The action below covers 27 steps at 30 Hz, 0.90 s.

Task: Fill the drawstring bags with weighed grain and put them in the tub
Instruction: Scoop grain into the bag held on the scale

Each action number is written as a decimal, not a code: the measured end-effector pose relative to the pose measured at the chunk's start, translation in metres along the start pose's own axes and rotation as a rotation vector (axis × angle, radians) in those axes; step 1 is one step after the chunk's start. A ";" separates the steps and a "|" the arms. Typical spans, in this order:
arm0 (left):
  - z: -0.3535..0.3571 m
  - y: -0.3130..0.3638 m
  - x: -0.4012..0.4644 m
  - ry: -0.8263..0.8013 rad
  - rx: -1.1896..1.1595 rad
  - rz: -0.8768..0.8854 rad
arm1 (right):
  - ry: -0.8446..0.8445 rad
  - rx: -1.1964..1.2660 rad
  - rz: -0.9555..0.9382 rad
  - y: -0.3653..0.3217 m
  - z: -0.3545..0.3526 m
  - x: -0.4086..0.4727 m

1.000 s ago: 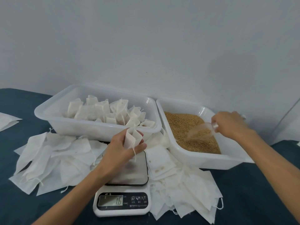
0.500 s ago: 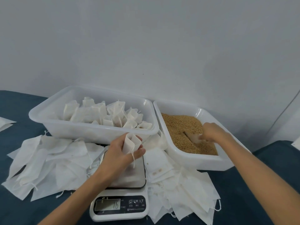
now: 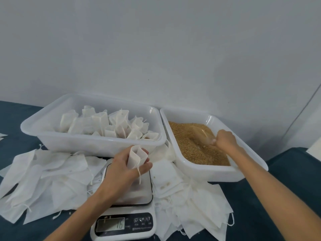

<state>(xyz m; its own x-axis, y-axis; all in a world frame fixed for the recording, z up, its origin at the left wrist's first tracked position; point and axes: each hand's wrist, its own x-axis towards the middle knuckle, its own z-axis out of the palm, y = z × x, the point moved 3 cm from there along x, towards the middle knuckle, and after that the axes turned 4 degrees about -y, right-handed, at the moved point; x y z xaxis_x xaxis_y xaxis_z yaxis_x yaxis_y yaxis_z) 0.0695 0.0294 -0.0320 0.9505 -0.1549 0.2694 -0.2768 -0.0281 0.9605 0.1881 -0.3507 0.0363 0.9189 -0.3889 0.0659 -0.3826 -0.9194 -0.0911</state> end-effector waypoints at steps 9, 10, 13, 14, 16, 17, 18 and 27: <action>0.004 0.005 -0.003 -0.007 -0.018 0.027 | -0.044 0.338 -0.365 -0.010 -0.009 -0.040; 0.004 0.006 -0.003 -0.009 -0.022 0.030 | -0.056 0.372 -0.427 -0.016 -0.014 -0.049; 0.003 0.008 -0.002 -0.020 -0.012 0.032 | -0.140 0.491 -0.617 -0.036 -0.031 -0.079; 0.007 0.010 0.000 -0.031 -0.017 0.034 | -0.157 0.507 -0.680 -0.040 -0.040 -0.090; 0.005 0.010 -0.001 -0.026 -0.011 0.027 | -0.176 0.510 -0.807 -0.057 -0.050 -0.113; 0.005 0.009 -0.001 -0.024 -0.008 0.029 | -0.168 0.491 -0.855 -0.064 -0.055 -0.123; 0.004 0.009 -0.002 -0.021 -0.004 0.032 | -0.157 0.471 -0.887 -0.070 -0.059 -0.131; 0.004 0.014 -0.007 -0.051 0.013 0.047 | 0.013 0.296 -0.954 -0.091 -0.092 -0.148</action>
<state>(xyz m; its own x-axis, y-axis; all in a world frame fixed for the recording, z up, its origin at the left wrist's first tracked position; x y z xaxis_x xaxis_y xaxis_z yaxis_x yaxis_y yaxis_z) 0.0585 0.0256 -0.0206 0.9280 -0.2067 0.3099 -0.3231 -0.0326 0.9458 0.0782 -0.2149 0.1267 0.8278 0.5020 0.2505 0.5553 -0.7968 -0.2381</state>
